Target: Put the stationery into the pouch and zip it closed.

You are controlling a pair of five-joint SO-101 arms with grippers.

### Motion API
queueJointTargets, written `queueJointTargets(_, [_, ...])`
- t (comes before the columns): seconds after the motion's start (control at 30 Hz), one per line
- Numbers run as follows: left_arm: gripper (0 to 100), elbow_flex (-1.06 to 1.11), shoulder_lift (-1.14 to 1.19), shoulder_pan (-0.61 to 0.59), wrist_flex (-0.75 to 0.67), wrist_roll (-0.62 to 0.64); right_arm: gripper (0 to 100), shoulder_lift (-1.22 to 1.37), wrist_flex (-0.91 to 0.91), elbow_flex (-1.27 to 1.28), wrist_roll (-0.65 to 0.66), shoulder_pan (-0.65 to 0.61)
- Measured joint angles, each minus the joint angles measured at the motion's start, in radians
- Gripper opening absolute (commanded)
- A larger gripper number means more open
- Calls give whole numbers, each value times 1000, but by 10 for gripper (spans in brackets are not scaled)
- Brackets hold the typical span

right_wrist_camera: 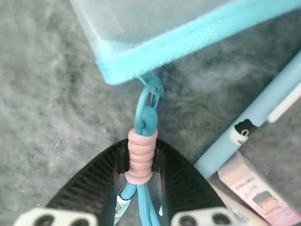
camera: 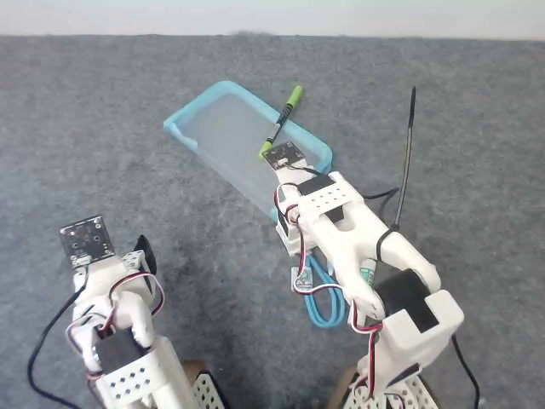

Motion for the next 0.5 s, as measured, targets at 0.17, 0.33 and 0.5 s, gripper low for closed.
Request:
queueJointTargets(0.17, [226, 0, 0, 0, 0, 0, 7, 0, 32, -20, 0, 0])
queueJointTargets(0.33, [226, 0, 0, 0, 0, 0, 7, 0, 40, -20, 0, 0])
queueJointTargets(0.5, [226, 0, 0, 0, 0, 0, 7, 0, 40, -20, 14, 0])
